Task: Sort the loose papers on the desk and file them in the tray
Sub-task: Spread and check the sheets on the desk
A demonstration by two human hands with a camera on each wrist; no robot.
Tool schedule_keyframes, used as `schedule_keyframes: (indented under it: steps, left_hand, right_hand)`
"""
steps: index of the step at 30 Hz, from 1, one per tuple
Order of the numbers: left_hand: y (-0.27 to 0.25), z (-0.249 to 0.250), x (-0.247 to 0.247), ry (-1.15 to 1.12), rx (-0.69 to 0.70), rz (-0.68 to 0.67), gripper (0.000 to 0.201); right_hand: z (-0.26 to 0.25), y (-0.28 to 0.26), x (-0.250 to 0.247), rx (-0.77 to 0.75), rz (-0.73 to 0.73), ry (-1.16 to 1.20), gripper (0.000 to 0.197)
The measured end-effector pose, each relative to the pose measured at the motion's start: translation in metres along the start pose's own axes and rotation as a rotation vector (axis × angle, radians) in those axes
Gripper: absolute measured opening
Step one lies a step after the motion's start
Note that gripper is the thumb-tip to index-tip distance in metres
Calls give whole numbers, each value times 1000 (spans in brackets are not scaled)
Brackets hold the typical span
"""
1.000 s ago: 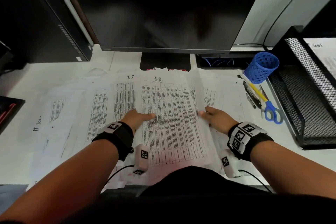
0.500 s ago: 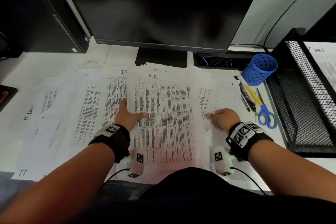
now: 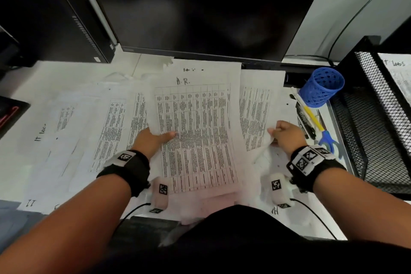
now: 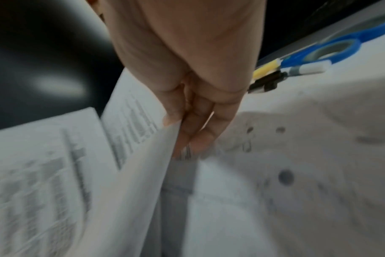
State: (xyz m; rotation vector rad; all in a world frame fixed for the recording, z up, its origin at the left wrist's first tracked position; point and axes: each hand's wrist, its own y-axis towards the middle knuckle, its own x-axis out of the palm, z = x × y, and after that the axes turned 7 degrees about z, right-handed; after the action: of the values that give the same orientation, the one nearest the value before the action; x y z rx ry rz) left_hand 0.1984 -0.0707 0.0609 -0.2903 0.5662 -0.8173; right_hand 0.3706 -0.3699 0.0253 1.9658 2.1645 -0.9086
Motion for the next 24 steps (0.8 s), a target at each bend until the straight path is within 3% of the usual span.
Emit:
schedule_keyframes:
  steps: [5, 9, 13, 17, 19, 21, 24]
  left_hand:
    - [7, 10, -23, -61, 21, -36, 90]
    - [7, 25, -23, -171, 11, -112, 70]
    - [6, 39, -10, -240, -1, -202, 102]
    - [0, 49, 9, -313, 45, -241, 68]
    - [2, 52, 12, -352, 103, -202, 63]
    - [4, 54, 10, -386, 141, -155, 59]
    - [6, 56, 6, -404, 187, -112, 49]
  right_hand:
    - [-13, 12, -24, -75, -52, 95, 19]
    - [-30, 1, -22, -147, -155, 130, 34]
    - [-43, -9, -3, -141, -238, 222, 18]
    - [-52, -19, 12, -152, -262, 245, 41]
    - [-57, -23, 15, -136, -271, 301, 38]
    - [-61, -25, 15, -83, -276, 392, 20]
    - [-68, -30, 12, 35, -305, 525, 40]
